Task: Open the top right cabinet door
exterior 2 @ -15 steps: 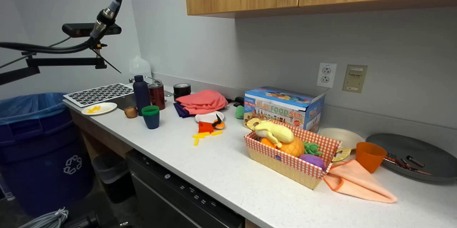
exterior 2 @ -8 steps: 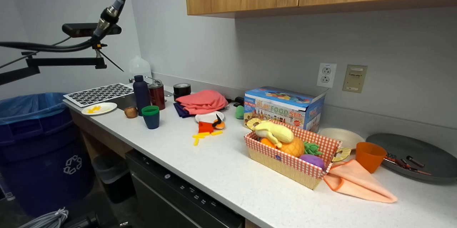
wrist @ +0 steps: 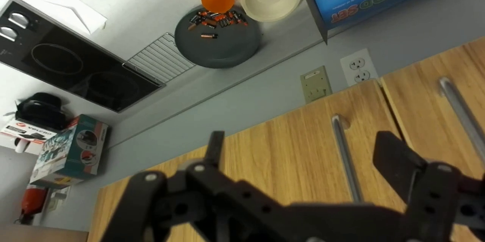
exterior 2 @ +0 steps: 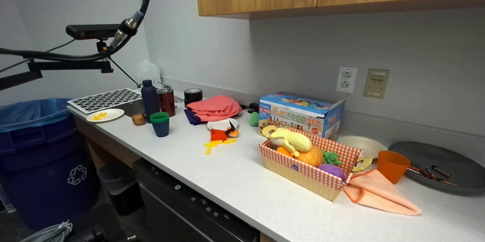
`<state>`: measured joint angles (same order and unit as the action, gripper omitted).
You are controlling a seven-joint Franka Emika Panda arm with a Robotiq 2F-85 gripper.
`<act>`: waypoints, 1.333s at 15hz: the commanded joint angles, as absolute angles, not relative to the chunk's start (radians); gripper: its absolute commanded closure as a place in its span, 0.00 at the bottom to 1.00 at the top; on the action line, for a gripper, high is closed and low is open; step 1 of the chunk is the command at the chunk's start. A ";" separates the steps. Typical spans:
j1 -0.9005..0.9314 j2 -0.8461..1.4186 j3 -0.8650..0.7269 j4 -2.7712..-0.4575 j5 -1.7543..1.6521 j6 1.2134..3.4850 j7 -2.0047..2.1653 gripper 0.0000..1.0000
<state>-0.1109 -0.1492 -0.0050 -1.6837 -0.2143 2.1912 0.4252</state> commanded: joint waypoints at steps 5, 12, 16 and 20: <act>-0.104 -0.036 -0.018 -1.559 -0.234 2.219 0.496 0.00; -0.097 0.037 -0.035 -1.487 -0.248 2.216 0.539 0.00; -0.092 0.041 -0.044 -1.476 -0.317 2.194 0.596 0.00; -0.109 -0.007 -0.035 -1.540 -0.407 2.176 0.670 0.00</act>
